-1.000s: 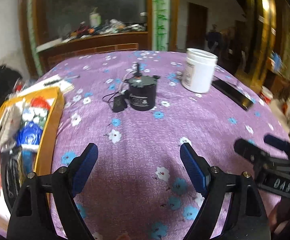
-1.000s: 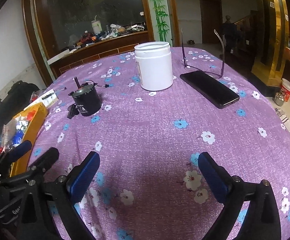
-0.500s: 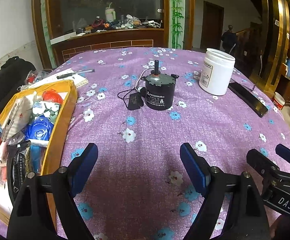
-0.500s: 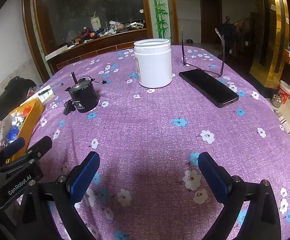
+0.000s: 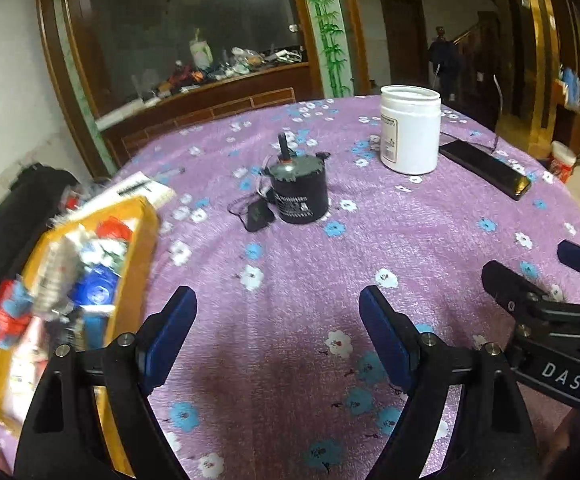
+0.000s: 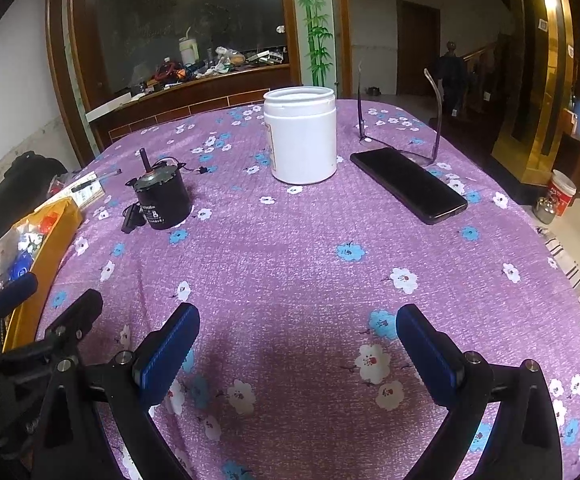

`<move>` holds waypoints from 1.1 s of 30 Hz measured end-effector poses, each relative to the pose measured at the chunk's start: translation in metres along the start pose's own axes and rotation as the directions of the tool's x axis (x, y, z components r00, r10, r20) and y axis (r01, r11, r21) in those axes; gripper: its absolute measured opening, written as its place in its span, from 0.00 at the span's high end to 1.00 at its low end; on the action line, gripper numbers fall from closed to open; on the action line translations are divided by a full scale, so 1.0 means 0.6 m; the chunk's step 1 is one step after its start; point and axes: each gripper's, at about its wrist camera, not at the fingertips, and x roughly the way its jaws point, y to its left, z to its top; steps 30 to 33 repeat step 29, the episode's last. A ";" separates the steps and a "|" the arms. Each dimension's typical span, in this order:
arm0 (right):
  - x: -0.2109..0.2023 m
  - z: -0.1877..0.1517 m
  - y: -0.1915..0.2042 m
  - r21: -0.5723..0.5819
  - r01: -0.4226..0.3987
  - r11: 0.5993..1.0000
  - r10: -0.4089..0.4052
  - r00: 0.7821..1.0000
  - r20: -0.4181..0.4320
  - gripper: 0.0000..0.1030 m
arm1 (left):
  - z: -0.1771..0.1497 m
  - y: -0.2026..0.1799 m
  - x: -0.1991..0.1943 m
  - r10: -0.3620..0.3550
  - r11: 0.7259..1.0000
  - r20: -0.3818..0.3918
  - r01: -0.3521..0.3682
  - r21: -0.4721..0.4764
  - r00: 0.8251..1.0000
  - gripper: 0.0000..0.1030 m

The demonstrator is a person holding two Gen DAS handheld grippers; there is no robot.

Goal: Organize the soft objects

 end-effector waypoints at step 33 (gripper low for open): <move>0.007 -0.003 -0.013 0.002 0.065 0.998 -0.065 0.998 -0.018 0.02 | -0.024 -0.014 0.009 -0.030 0.999 -0.070 0.027 -0.032 0.997 0.19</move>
